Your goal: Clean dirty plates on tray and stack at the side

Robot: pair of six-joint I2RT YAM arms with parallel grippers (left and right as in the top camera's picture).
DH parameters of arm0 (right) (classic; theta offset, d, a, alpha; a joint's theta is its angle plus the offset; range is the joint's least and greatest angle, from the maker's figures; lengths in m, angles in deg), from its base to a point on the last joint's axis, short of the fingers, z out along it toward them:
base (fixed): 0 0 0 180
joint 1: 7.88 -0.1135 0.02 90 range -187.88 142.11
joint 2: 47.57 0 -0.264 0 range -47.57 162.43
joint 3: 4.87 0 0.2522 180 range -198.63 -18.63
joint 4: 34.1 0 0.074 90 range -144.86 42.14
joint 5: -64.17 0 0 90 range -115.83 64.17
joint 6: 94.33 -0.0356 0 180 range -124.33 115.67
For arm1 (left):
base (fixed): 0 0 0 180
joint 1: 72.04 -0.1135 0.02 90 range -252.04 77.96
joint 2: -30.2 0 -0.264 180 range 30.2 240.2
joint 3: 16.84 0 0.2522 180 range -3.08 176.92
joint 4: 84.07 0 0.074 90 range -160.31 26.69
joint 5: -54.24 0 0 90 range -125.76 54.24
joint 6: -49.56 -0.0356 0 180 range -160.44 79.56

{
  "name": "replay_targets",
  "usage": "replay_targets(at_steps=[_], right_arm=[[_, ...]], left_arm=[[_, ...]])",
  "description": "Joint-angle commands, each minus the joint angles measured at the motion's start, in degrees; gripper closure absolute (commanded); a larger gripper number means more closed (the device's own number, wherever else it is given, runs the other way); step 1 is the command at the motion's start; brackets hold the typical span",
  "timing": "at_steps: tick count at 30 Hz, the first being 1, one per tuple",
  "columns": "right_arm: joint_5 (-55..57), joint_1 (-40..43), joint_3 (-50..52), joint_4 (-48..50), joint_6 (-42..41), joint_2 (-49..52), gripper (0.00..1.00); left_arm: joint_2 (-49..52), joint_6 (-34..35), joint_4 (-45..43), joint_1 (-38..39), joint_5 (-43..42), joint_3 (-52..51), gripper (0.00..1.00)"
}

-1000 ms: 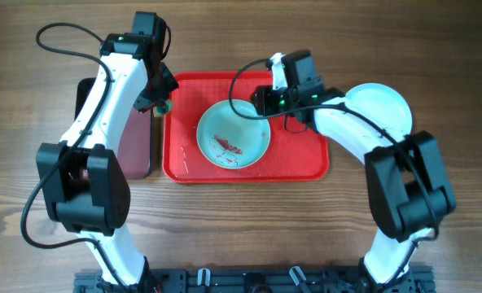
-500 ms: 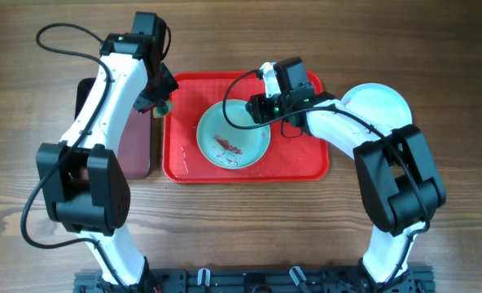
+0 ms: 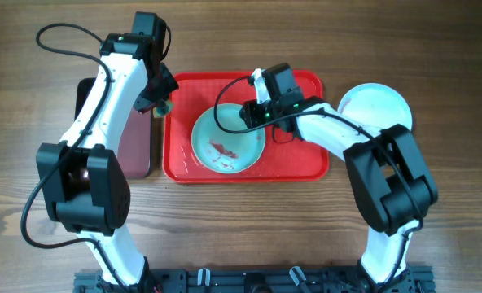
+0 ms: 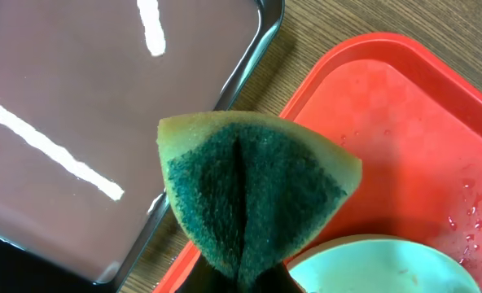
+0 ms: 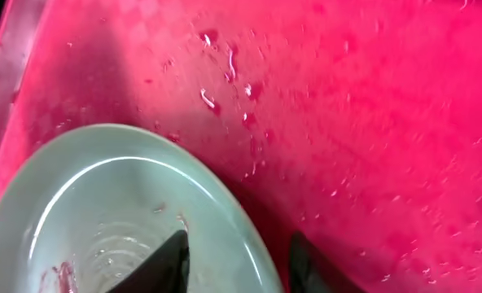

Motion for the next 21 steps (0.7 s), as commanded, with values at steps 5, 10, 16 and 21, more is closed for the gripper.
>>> replay_targets(at_steps=[5, 10, 16, 21], right_arm=[[5.2, -0.7, 0.7, -2.3, -14.2, 1.4, 0.96], [5.6, -0.7, 0.7, -7.1, -26.0, 1.4, 0.96], [5.6, -0.7, 0.7, -10.8, -30.3, 0.6, 0.96], [6.8, -0.7, 0.7, -10.0, -23.0, -2.8, 0.89]], left_arm=[[0.1, -0.9, -0.1, 0.2, -0.1, -0.4, 0.96], [0.1, -0.9, -0.2, 0.2, -0.1, -0.4, 0.96], [0.1, -0.9, -0.2, 0.2, -0.1, -0.4, 0.96], [0.1, -0.9, -0.2, 0.2, -0.1, -0.4, 0.96]])
